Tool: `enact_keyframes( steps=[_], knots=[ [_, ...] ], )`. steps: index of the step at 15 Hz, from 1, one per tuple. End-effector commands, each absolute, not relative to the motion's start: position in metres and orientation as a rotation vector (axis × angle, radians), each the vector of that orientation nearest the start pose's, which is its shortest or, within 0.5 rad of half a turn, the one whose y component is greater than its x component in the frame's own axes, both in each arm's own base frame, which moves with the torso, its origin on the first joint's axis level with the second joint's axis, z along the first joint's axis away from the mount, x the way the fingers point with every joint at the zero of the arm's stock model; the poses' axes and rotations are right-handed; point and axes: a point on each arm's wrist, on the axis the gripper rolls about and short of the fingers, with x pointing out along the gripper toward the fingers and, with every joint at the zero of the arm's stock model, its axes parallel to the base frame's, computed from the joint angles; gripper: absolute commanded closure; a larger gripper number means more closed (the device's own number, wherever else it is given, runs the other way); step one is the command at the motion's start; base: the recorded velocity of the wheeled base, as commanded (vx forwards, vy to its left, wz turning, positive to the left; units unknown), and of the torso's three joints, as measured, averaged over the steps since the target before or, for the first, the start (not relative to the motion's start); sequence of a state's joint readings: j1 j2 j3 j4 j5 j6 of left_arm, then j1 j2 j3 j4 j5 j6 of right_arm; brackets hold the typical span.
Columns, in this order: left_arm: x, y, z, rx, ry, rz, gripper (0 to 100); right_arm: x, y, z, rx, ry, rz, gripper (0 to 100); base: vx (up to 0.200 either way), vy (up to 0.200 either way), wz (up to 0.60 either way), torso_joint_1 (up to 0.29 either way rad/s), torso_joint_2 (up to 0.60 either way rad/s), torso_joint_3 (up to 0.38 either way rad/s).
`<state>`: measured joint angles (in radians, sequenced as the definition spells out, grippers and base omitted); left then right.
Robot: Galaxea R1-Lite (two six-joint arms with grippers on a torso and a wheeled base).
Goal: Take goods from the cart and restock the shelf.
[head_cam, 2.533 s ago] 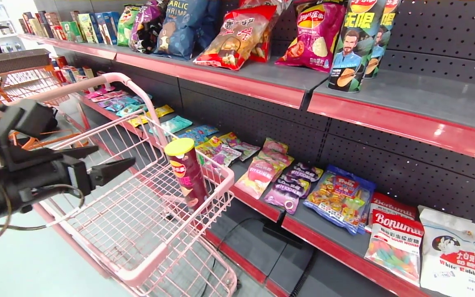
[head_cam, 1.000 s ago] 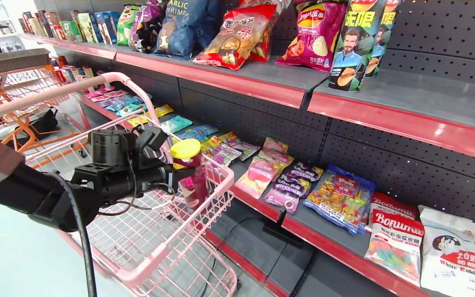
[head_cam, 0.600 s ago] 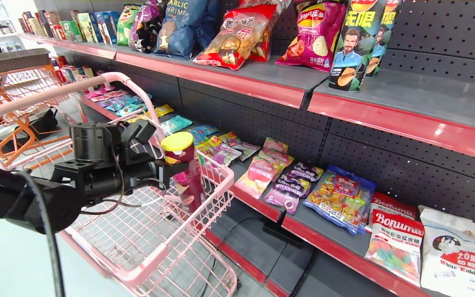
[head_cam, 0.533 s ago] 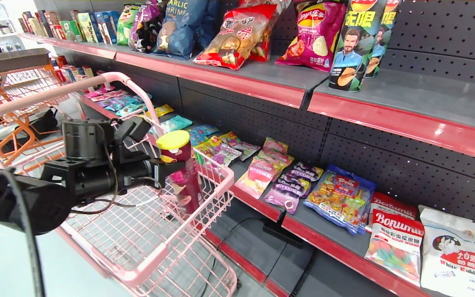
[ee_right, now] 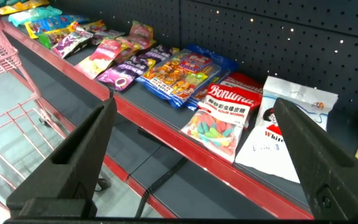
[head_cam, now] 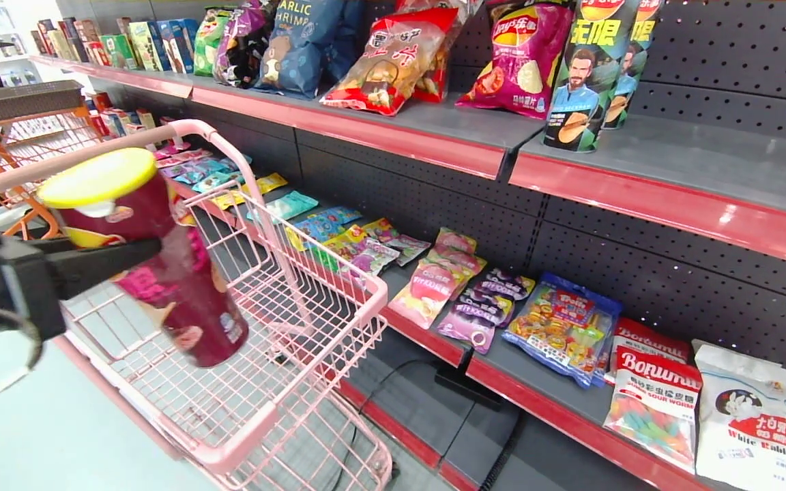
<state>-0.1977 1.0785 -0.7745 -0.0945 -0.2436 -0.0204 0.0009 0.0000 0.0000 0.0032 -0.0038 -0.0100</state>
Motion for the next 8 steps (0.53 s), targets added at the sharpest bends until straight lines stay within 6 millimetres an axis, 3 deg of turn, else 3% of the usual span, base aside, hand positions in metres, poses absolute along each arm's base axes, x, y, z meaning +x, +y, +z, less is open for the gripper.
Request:
enact_keyframes(
  steps=[1, 5, 8],
  knots=[
    [0.07, -0.017, 0.283, 0.037, 0.0, -0.339, 100, -0.023, 0.0, 0.075, -0.011, 0.003, -0.003, 0, 0.0, 0.0, 0.0, 0.012, -0.09, -0.076],
    [0.047, -0.011, 0.264, 0.059, -0.02, -0.271, 100, -0.023, 0.0, 0.075, -0.011, 0.003, -0.003, 0, 0.0, 0.0, 0.0, 0.086, -0.36, -0.268],
    [0.043, -0.01, 0.251, 0.06, 0.0, -0.253, 100, -0.023, 0.0, 0.075, -0.011, 0.003, -0.003, 0, 0.0, 0.0, 0.0, 0.144, -0.48, -0.339]
  ],
)
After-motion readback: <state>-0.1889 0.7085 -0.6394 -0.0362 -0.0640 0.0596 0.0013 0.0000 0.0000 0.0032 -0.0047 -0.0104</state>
